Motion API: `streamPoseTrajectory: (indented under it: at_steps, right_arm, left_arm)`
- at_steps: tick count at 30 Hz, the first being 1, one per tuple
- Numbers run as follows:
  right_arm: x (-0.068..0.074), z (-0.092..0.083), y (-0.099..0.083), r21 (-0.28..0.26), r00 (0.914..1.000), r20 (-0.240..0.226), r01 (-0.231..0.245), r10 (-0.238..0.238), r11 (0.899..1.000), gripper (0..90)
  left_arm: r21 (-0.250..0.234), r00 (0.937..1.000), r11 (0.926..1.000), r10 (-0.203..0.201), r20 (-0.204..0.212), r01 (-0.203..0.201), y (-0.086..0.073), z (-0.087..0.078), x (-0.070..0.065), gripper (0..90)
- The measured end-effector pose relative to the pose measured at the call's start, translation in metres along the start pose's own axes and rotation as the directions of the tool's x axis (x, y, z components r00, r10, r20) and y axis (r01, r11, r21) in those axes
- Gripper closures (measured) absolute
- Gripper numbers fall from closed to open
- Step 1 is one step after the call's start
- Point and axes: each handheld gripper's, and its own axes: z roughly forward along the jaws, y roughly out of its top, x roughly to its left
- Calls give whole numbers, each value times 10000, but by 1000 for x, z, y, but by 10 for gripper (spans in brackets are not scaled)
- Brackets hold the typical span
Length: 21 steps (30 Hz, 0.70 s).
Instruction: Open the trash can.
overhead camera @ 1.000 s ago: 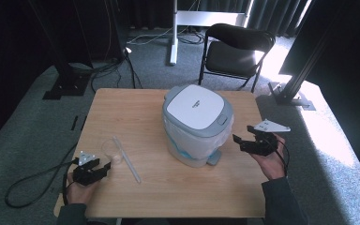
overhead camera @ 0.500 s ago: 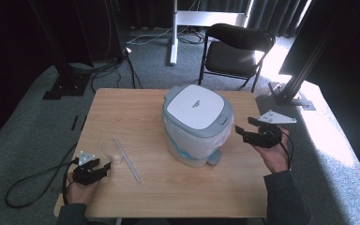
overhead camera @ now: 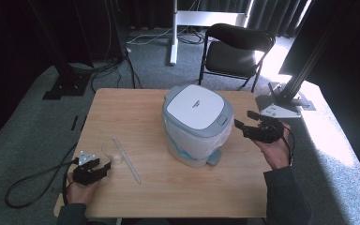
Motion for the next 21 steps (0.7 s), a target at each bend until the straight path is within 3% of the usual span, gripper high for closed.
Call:
streamPoseTrajectory:
  at_steps: [9, 21]
  right_arm:
    - [3, -3, 16, -338, 9997, -254, -49, 41, 9994, 335]
    - [12, 11, 33, -328, 9985, -543, 22, -40, 9995, 334]
  left_arm:
    - [17, 10000, 10000, 15, 9, -15, 0, 0, 0, 446]
    - [8, 10000, 10000, 15, 11, -15, 0, 0, 0, 446]
